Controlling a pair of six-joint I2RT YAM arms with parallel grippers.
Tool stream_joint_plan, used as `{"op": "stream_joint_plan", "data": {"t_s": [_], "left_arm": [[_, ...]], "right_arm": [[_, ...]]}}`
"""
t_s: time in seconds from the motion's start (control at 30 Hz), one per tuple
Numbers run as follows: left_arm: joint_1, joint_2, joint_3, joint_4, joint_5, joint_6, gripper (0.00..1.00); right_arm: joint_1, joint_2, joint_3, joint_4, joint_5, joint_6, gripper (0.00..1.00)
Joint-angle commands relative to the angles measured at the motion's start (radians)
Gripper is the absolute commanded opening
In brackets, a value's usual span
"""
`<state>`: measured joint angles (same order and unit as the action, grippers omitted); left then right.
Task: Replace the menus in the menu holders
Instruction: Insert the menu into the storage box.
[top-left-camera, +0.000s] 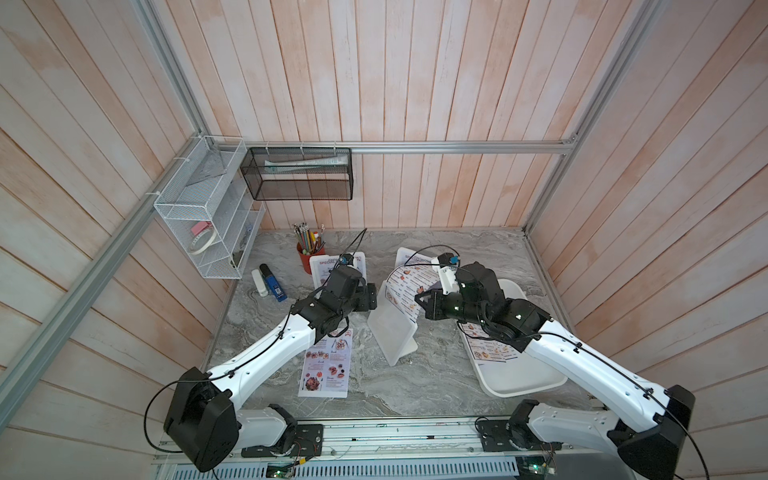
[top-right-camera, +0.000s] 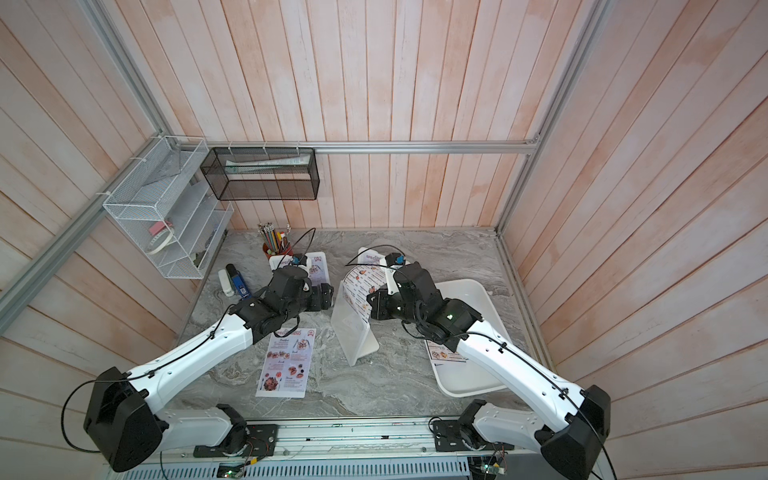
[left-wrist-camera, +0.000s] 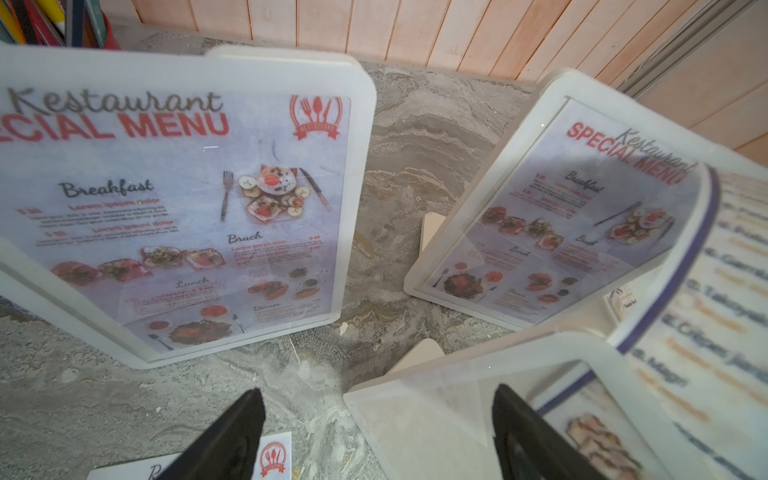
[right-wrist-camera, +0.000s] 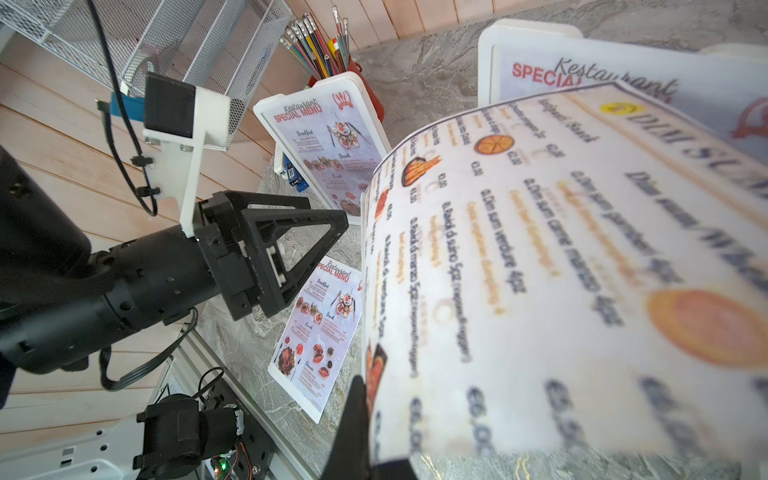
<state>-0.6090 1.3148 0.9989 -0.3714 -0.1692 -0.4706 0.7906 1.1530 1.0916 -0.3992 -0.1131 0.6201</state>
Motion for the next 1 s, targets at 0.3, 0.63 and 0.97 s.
{"op": "stream_joint_plan", "data": {"t_s": [0.3,0.63,0.97], "left_arm": [[0.003,-0.011,0.024,-0.014,-0.016,0.006,0.88],[0.003,-0.008,0.023,-0.012,-0.016,0.007,0.88],[0.003,-0.007,0.021,-0.01,-0.018,0.007,0.88]], "right_arm": [[0.007,-0.042,-0.075,0.132,-0.002,-0.037,0.05],[0.021,-0.034,-0.089,0.135,-0.005,-0.049,0.07],[0.027,-0.031,-0.105,0.134,-0.013,-0.057,0.1]]}}
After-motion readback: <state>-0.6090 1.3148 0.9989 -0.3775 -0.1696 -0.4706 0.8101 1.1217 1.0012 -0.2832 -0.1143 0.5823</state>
